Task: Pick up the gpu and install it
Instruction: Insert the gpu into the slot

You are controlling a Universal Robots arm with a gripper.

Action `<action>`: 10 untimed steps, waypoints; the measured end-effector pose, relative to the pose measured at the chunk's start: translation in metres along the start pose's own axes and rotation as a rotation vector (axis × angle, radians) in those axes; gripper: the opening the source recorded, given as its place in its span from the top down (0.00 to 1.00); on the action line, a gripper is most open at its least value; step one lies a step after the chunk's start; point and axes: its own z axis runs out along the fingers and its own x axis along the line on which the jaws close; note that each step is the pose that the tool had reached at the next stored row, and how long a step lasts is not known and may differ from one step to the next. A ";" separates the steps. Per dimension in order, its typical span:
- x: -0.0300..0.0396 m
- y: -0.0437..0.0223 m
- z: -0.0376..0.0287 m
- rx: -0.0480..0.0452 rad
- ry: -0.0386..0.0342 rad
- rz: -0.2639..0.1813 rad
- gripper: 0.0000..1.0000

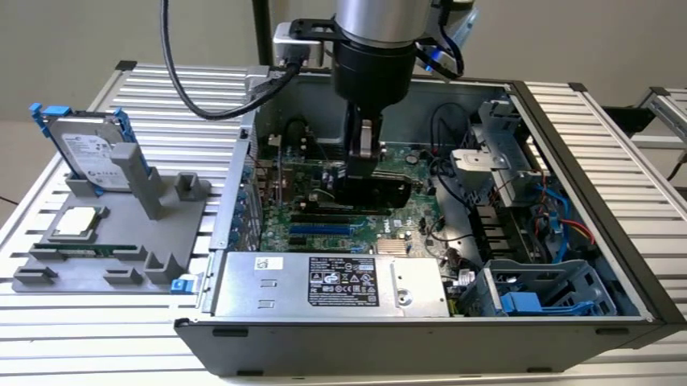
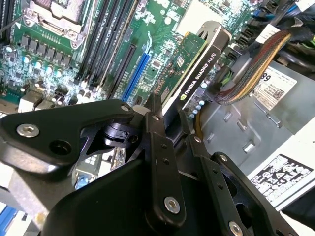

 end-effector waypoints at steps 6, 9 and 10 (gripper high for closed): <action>-0.0004 0.0007 0.0088 0.0000 0.0000 0.000 1.00; -0.0006 0.0019 0.0137 0.0001 0.0000 0.000 1.00; -0.0007 0.0021 0.0152 0.0001 0.0000 0.000 1.00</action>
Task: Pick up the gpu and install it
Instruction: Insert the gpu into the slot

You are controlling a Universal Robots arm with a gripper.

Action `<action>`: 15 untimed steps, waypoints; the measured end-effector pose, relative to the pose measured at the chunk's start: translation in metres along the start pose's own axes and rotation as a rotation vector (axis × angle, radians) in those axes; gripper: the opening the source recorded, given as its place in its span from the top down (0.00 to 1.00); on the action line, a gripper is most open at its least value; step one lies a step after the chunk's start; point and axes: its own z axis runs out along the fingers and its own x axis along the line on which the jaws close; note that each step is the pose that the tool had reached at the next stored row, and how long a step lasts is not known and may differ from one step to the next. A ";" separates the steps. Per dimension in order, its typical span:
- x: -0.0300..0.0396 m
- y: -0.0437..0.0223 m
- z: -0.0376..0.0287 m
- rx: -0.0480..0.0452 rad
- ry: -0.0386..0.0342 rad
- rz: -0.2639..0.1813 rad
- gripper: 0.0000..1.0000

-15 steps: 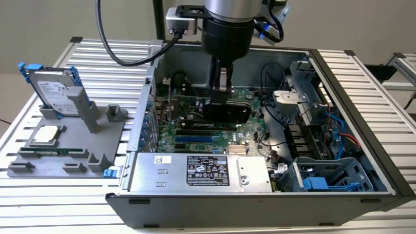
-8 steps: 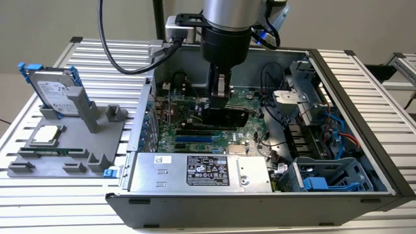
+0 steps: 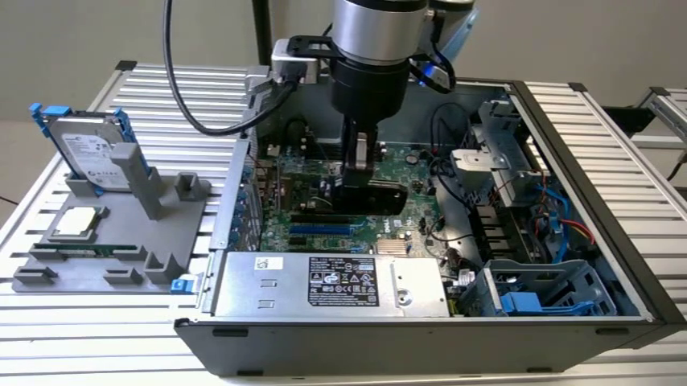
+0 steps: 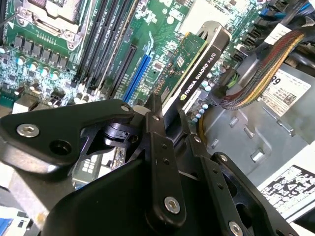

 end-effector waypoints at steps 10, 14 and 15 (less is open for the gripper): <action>-0.0002 0.0013 0.0045 0.0000 -0.0002 0.000 1.00; -0.0002 0.0042 0.0096 0.0003 0.0000 0.000 1.00; -0.0002 0.0052 0.0110 0.0004 0.0001 0.000 1.00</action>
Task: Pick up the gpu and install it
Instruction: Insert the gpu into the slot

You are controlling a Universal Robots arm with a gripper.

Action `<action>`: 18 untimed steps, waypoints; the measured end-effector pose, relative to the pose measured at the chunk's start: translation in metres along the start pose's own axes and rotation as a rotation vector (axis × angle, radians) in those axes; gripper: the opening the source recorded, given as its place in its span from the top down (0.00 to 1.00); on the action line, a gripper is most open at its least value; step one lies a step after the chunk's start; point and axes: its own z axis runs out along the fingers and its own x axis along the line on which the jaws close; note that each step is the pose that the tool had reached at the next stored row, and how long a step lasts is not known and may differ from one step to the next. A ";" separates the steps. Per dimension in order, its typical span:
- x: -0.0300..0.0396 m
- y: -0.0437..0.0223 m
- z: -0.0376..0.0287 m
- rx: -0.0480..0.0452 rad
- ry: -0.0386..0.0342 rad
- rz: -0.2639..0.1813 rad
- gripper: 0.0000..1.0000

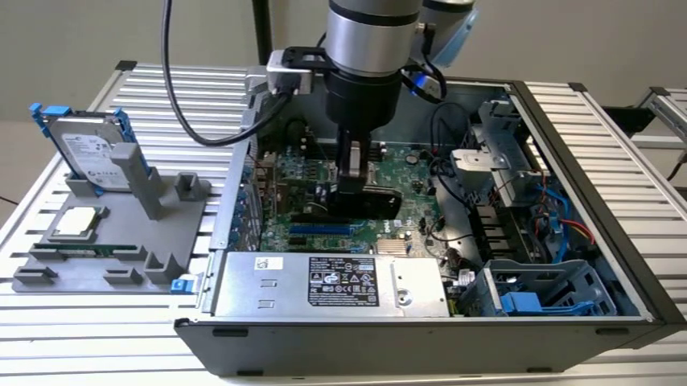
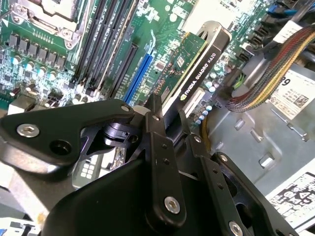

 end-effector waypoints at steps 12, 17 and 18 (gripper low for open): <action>-0.0044 0.0059 0.0170 0.0003 -0.0073 0.000 1.00; -0.0079 0.0104 0.0229 0.0000 -0.0107 0.000 1.00; -0.0084 0.0120 0.0242 0.0000 -0.0106 0.000 1.00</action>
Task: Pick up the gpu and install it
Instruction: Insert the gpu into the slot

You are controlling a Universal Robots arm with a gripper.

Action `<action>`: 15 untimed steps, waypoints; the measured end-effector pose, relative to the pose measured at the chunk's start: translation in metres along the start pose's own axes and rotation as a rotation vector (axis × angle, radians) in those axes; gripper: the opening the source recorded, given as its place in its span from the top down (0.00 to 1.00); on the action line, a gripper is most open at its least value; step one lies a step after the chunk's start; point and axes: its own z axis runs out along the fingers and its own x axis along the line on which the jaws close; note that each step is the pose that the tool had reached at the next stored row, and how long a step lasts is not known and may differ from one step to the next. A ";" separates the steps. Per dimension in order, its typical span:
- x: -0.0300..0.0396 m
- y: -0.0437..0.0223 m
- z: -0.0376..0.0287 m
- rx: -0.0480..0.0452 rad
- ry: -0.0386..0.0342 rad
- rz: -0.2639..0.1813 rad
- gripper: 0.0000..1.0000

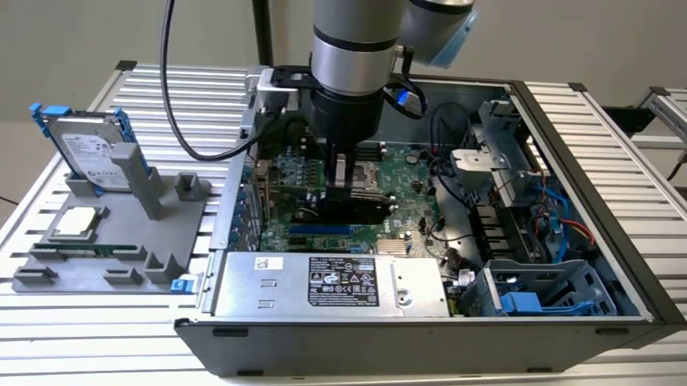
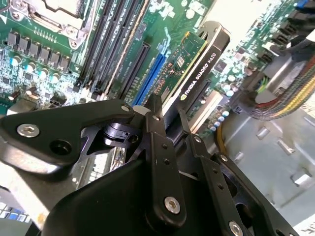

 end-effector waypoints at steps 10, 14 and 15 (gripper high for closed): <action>0.0005 0.0067 0.0099 0.0000 0.0000 0.000 1.00; 0.0012 0.0079 0.0126 0.0000 -0.0001 0.000 1.00; 0.0013 0.0084 0.0129 -0.0001 0.0001 0.000 1.00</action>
